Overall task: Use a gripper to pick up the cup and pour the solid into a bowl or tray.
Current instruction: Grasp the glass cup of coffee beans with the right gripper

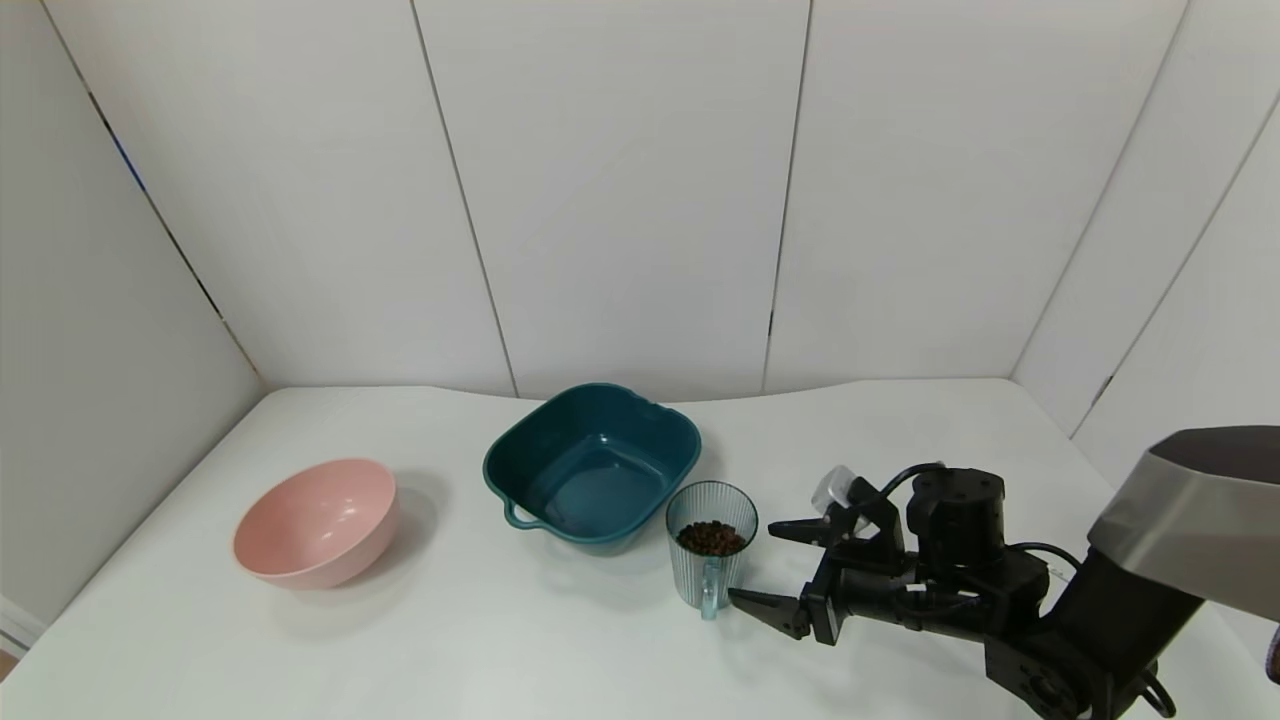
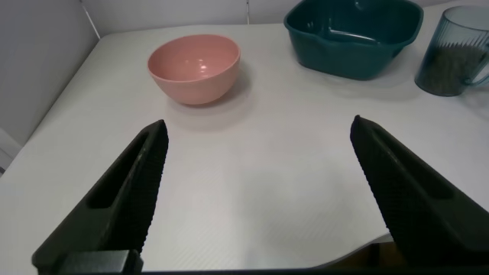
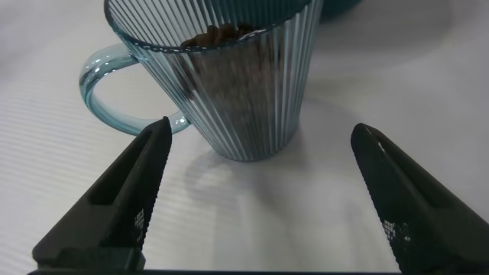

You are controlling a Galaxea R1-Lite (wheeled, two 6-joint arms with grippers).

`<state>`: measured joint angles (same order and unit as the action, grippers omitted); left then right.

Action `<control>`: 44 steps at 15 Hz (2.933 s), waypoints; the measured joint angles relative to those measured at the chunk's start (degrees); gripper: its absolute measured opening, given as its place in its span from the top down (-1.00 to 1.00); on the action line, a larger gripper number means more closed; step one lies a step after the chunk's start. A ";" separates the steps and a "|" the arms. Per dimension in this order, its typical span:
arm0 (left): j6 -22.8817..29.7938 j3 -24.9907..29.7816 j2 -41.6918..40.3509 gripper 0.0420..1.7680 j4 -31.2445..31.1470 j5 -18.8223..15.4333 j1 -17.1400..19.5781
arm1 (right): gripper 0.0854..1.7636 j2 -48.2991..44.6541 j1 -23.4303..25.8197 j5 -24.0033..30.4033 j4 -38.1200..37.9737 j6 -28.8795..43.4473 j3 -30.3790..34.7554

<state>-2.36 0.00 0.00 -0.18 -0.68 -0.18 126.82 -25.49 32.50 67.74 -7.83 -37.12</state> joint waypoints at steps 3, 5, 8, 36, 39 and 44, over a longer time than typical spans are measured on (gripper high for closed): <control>0.00 0.00 0.00 -0.94 0.02 -0.02 0.00 | -0.94 0.00 -0.57 0.00 0.12 0.00 -0.33; 0.00 0.00 0.00 -0.94 0.00 0.00 0.00 | -0.94 0.00 -1.18 0.00 0.15 0.23 -0.77; 0.02 0.00 0.00 -0.94 0.00 -0.02 0.00 | -0.94 0.02 -2.21 -0.01 0.15 1.05 -1.74; 0.02 0.00 0.00 -0.94 0.00 0.00 0.00 | -0.94 6.58 -5.46 -0.54 0.06 1.63 -10.69; 0.02 0.00 0.00 -0.94 0.00 -0.02 0.00 | -0.94 7.30 -5.51 -0.69 -0.02 2.38 -12.21; 0.00 0.00 0.00 -0.94 0.00 0.00 0.00 | -0.94 8.24 -5.84 -0.72 -0.07 2.45 -13.68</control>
<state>-2.36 0.00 0.00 -0.18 -0.68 -0.18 135.06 -31.33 31.78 67.67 -5.38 -50.80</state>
